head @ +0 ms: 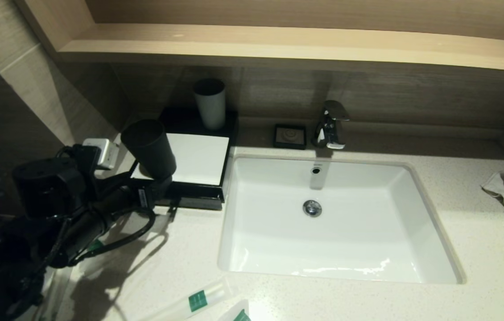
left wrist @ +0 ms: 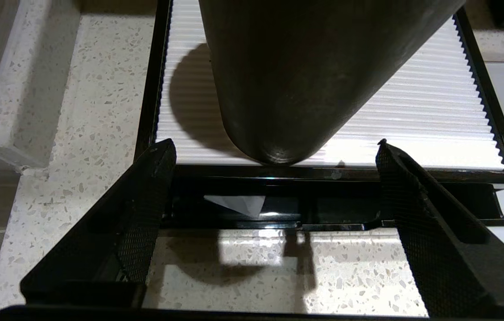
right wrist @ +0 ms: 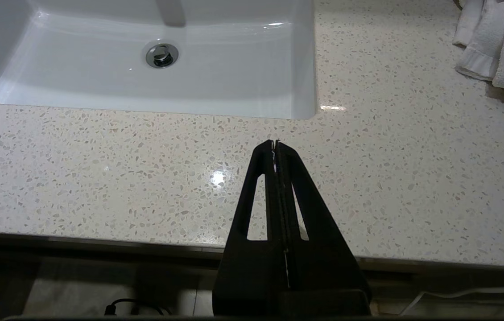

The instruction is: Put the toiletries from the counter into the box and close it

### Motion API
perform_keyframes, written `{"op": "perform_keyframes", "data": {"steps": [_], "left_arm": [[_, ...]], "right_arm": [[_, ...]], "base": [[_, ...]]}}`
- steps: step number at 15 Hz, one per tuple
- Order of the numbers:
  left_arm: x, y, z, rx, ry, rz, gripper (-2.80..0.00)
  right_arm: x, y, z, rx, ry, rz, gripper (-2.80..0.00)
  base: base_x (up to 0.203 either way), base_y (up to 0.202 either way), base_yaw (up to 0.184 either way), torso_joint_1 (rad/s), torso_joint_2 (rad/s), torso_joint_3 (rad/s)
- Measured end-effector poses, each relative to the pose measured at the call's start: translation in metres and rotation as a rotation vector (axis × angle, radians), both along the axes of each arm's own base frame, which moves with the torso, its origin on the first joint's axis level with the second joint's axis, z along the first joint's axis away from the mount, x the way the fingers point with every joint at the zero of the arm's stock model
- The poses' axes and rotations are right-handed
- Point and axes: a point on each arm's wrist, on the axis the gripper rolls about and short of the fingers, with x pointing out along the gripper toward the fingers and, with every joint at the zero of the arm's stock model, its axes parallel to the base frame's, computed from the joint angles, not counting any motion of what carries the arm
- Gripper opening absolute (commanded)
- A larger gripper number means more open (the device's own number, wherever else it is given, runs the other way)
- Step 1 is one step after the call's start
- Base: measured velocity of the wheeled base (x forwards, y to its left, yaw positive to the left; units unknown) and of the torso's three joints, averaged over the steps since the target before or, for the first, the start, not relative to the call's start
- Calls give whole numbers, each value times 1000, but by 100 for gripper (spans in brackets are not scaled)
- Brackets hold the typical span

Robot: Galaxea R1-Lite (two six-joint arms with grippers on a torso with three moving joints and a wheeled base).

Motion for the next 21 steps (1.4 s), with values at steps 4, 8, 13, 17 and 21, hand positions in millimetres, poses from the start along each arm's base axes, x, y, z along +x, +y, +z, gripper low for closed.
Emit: {"op": "perform_keyframes", "data": {"steps": [4,8,13,17,21], "left_arm": [[8,-2,1,-3,-9,-2,0],[17,-5,2,-5,-17,-3,0],[26,-8,3,-8,-27,-4,0],[32,-10,2,-5,-29,-4,0],[37,-11,3,-11,-49,-2,0]], "right_arm": [[0,0,0,0,0,0,-280],[0,0,0,0,0,0,-280],[0,0,0,0,0,0,-280],[0,0,0,0,0,0,-280],[0,0,0,0,0,0,-280]], "base": [[0,0,0,0,0,0],[0,0,0,0,0,0],[0,0,0,0,0,0],[0,0,0,0,0,0],[0,0,0,0,0,0]]}}
